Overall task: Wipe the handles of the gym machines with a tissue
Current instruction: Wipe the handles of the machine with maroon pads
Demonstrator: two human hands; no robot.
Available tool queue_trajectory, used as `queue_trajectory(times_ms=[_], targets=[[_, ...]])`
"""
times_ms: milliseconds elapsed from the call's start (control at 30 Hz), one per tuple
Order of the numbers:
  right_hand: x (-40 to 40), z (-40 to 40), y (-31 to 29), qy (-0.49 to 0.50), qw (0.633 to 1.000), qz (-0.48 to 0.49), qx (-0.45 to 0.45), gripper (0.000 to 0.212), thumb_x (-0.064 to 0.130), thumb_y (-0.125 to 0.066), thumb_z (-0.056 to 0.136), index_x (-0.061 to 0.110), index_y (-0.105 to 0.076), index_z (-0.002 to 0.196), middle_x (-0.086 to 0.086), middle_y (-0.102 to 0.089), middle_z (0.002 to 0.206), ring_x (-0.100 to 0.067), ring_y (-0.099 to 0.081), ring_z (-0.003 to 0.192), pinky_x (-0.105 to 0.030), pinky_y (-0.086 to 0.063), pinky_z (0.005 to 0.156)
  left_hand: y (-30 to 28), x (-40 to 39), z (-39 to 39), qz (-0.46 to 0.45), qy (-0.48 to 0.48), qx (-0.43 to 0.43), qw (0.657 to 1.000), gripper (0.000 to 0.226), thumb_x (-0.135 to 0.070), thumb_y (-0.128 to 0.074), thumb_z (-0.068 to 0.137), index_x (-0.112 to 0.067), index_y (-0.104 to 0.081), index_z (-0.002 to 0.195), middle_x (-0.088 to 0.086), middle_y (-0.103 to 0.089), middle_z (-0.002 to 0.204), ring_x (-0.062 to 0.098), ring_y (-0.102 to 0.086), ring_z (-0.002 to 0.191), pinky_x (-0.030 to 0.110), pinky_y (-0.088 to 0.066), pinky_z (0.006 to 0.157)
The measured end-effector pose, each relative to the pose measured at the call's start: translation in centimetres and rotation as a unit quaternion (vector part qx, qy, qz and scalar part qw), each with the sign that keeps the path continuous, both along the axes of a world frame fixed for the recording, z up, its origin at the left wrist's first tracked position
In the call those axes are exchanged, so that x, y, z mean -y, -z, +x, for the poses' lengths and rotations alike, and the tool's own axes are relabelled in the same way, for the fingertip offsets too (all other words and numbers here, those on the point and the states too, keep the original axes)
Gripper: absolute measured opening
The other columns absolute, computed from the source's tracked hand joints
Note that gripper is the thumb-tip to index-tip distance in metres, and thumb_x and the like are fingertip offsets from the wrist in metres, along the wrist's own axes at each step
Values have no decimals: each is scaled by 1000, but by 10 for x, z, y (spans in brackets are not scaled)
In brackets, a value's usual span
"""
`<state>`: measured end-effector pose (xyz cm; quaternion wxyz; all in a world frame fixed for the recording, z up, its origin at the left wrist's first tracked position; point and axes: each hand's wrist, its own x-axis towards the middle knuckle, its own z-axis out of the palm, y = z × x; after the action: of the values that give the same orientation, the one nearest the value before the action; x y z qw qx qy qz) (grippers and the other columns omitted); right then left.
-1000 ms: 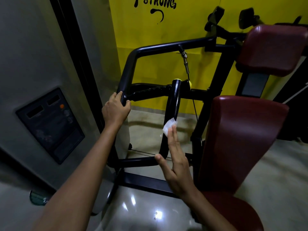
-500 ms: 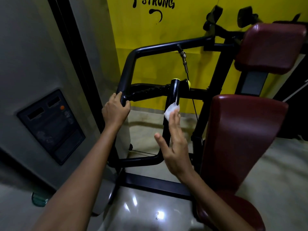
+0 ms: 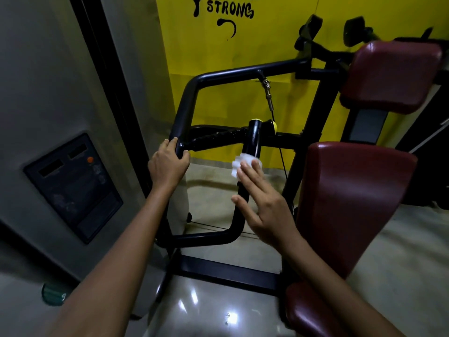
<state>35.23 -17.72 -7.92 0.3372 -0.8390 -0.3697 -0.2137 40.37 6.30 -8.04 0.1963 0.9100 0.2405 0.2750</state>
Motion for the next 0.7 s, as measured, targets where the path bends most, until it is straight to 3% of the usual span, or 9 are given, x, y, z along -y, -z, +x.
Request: queue_trajectory(times_ms=[100,233,300,467,567,700], targets=[[-9,5,-17,34,999,-22,-24,67,54,-32,91,6,-45,137,-3,-35,149,-11,-13,143,-22,-23,109,-1,0,-1,-1,-1,-1,1000,53,-37,-50,92,-15,-46,140,11,-45,144,31,-49,124,38,-41,96],[-9,-4,-13,37,986,-141,84,72,57,-24,94,0,-61,118,-14,-55,132,-23,-34,137,-38,-31,108,-1,1,-2,-6,4,1,1000,53,-36,-50,92,-15,-46,140,10,-46,143,31,-51,122,38,-42,95],[-5,4,-17,33,982,-157,98,71,56,-22,95,0,-63,115,-15,-58,128,-26,-39,134,-38,-32,106,-1,1,-2,-4,5,3,1000,53,-36,-50,92,-15,-46,140,10,-46,142,32,-51,121,38,-42,94],[-14,13,-28,75,985,-139,64,69,54,-28,93,-1,-59,120,-18,-50,136,-27,-32,137,-36,-27,108,-2,1,-1,-7,5,-6,1000,53,-37,-50,92,-16,-45,141,10,-44,144,31,-50,123,38,-42,95],[-18,4,-17,70,974,-193,96,70,55,-28,93,-3,-65,108,-19,-62,121,-29,-44,130,-40,-33,110,-1,-1,0,-8,6,-3,1000,53,-37,-50,92,-16,-45,140,11,-45,144,31,-50,123,39,-42,95],[-19,20,-32,90,982,-142,85,72,56,-27,93,-3,-65,109,-19,-60,123,-28,-45,130,-39,-38,105,-1,0,-1,-8,4,-3,1000,53,-37,-50,92,-16,-46,140,11,-45,144,32,-50,123,39,-42,95]])
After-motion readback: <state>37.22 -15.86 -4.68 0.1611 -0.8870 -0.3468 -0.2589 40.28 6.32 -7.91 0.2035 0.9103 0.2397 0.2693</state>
